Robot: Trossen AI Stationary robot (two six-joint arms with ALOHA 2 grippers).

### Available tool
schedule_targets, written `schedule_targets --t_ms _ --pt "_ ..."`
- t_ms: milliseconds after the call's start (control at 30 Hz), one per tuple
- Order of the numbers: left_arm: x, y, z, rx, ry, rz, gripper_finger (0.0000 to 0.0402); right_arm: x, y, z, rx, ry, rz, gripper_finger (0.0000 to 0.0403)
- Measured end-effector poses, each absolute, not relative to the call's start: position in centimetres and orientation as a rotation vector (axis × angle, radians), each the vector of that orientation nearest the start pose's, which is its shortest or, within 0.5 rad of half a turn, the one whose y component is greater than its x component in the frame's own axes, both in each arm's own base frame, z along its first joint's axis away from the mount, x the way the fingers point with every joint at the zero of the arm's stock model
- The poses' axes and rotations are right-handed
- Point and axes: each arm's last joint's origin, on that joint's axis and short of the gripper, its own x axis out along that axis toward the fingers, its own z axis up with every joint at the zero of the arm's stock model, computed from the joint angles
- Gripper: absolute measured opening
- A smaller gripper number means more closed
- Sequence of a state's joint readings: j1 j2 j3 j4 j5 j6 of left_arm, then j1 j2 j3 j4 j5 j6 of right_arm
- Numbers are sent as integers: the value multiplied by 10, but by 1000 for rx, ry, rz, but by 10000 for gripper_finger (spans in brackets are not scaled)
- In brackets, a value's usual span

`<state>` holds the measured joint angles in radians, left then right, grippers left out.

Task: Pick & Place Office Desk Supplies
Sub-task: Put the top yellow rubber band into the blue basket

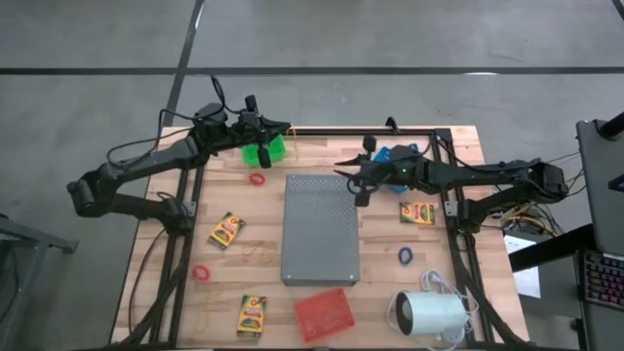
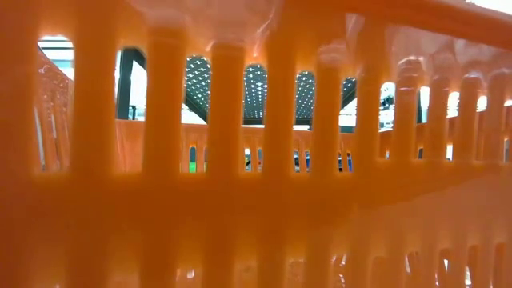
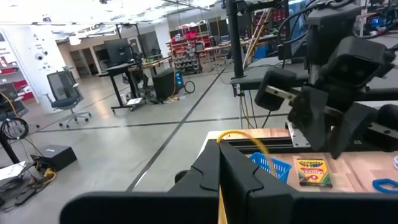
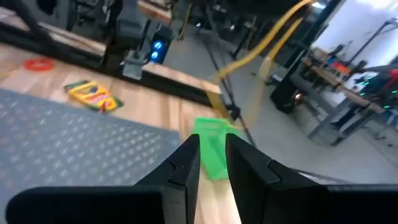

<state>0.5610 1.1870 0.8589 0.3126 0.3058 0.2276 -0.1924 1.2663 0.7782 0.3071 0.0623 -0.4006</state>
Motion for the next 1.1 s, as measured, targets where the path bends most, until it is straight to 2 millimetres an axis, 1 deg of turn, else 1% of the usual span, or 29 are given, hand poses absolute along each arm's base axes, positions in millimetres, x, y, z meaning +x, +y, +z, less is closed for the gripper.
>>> schedule_targets --t_ms 133,267,400,600,767,867,1000,1100 --pt "231 135 325 220 43 254 2 278 -57 277 -393 198 -243 73" --pt "231 135 325 220 44 254 2 287 -59 277 -412 127 -253 69" --pt "231 135 325 220 44 254 2 298 -61 270 -423 78 -266 68" --pt "231 135 324 218 46 254 2 314 -64 254 -469 46 -273 68" --pt "232 134 324 217 47 251 2 327 -67 248 -471 16 -280 68" --pt "237 133 320 211 57 234 2 336 -69 249 -468 11 -281 68" --pt "247 135 309 206 90 215 2 348 -71 253 -457 0 -286 68" --pt "252 138 304 228 95 215 2 352 -73 257 -456 6 -295 68"
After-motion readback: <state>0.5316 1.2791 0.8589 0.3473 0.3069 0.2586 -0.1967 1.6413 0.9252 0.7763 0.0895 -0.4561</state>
